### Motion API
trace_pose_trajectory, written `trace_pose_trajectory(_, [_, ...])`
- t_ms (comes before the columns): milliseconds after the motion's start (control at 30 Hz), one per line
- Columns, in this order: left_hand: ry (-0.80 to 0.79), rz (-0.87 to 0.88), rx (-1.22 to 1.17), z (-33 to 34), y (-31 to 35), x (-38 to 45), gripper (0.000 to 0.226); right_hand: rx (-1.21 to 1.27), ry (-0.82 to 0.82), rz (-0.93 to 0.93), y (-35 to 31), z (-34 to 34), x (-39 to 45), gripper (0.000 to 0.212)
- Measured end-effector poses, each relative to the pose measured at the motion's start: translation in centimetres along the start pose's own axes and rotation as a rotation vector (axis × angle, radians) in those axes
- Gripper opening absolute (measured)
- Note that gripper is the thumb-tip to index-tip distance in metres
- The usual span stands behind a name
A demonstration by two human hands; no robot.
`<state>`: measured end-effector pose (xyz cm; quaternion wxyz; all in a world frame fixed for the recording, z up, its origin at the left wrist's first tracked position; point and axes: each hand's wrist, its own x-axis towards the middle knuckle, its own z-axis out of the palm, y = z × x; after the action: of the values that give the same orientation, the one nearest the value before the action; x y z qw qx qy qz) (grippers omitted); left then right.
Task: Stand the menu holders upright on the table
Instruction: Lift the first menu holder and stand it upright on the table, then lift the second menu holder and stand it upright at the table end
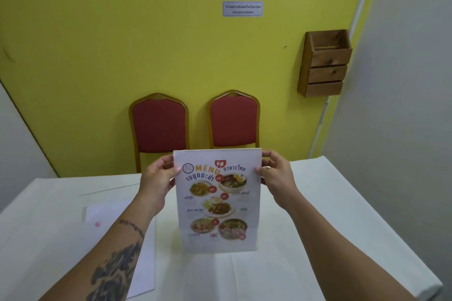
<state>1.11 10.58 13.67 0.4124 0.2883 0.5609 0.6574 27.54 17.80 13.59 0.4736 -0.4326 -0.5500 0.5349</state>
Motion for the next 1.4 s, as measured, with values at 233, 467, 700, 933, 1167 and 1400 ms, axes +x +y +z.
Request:
trace_pose_trajectory(233, [-0.065,0.018,0.072,-1.9,-0.2,-0.7,0.026,-0.161,0.15,-0.018,-1.1,1.3,-3.3,0.039])
trace_pose_trajectory(467, [-0.14,-0.025,0.193,-11.2,-1.2,-3.6,0.028,-0.358,0.324,0.03,0.9,7.1,-10.4,0.057])
trace_pose_trajectory(700, [-0.147,-0.053,0.471,-22.0,-4.2,-5.6,0.034,-0.455,0.064,0.195,5.0,16.9,-14.9,0.055])
trace_pose_trajectory(933, [-0.064,-0.284,1.097,-28.8,-8.5,-7.1,0.07,-0.595,-0.167,0.399,9.5,22.9,-15.7,0.06])
trace_pose_trajectory(1167, [-0.172,-0.3,1.256,-30.1,-9.8,-8.6,0.078,-0.738,-0.251,0.519,12.1,24.8,-15.8,0.065])
trace_pose_trajectory(1400, [-0.09,-0.285,1.034,-29.3,-9.7,-8.6,0.063,-0.739,-0.232,0.501,12.5,26.3,-15.9,0.061])
